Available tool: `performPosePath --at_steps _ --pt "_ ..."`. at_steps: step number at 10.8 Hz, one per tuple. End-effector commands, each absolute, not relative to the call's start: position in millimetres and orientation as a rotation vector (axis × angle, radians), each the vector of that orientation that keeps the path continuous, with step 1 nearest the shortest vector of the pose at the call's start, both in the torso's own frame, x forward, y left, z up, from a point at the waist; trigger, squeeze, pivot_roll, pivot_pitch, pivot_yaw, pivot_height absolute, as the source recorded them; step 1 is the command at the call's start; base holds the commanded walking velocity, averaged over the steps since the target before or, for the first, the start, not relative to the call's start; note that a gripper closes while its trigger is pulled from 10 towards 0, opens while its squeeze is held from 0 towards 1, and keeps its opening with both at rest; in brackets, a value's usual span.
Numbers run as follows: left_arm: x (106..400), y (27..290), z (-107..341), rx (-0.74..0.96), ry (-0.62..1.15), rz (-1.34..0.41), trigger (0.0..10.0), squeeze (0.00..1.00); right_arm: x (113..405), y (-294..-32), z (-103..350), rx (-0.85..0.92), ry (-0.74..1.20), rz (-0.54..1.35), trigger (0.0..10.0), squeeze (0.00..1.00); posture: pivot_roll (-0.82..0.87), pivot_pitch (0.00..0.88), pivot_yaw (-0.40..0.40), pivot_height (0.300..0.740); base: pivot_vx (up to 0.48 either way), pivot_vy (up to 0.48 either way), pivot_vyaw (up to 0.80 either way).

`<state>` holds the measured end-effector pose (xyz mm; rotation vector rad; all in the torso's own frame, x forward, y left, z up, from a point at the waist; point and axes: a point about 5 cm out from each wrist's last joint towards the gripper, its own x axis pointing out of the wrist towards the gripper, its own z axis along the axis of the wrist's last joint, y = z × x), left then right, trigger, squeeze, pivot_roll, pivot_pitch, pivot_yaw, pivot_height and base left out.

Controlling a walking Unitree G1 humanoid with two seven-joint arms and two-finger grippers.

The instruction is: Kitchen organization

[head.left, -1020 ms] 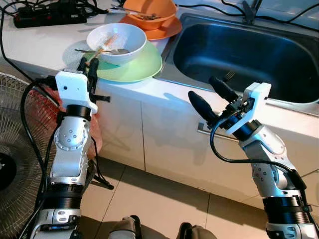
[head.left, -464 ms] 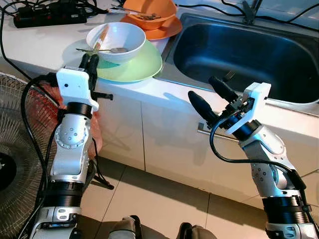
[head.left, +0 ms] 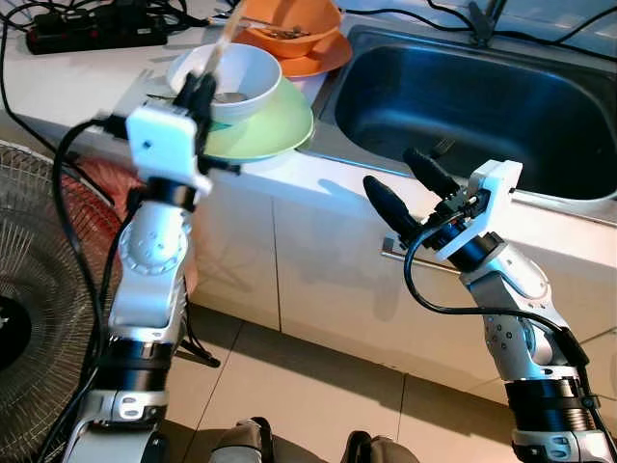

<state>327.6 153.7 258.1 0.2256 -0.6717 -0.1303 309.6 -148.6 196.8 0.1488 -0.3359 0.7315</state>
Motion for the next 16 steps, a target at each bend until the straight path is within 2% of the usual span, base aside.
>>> performPosePath --at_steps 1,3,4,5,8,12,14,16 --pt "324.6 143.7 273.9 0.225 -0.720 -0.181 10.0 0.00 310.1 -150.9 198.3 0.136 -0.344 0.721 10.0 0.00 0.06 0.154 -0.017 0.740 0.000 0.000 0.00" --pt "325.3 125.0 280.3 0.205 -0.731 -0.284 10.0 0.00 311.7 -153.5 198.9 0.124 -0.348 0.703 10.0 0.00 0.05 0.158 -0.011 0.740 0.000 0.000 0.00" --pt "327.0 104.2 282.8 0.182 -0.727 -0.395 10.0 0.00 313.9 -156.8 200.2 0.110 -0.356 0.670 10.0 0.00 0.05 0.159 -0.007 0.740 0.000 0.000 0.00" --pt "328.1 94.7 284.0 0.175 -0.723 -0.446 10.0 0.00 315.0 -159.1 201.0 0.102 -0.359 0.650 10.0 0.00 0.04 0.159 -0.004 0.740 0.000 0.000 0.00" --pt "340.9 57.4 277.7 0.112 -0.649 -0.629 10.0 0.00 320.9 -177.2 206.1 0.044 -0.375 0.533 10.0 0.00 0.02 0.159 0.010 0.740 0.000 0.000 0.00" --pt "363.3 38.9 277.1 0.007 -0.558 -0.677 10.0 0.00 319.1 -190.6 209.1 0.010 -0.384 0.478 10.0 0.00 0.00 0.169 0.030 0.740 0.000 0.000 0.00" --pt "386.5 32.2 280.9 -0.104 -0.446 -0.617 10.0 0.00 313.9 -191.3 208.2 0.005 -0.385 0.470 10.0 0.00 -0.02 0.179 0.045 0.740 0.000 0.000 0.00" --pt "395.8 32.6 287.7 -0.200 -0.390 -0.562 10.0 0.00 309.5 -191.1 208.1 0.006 -0.386 0.469 10.0 0.00 -0.03 0.190 0.052 0.740 0.000 0.000 0.00"
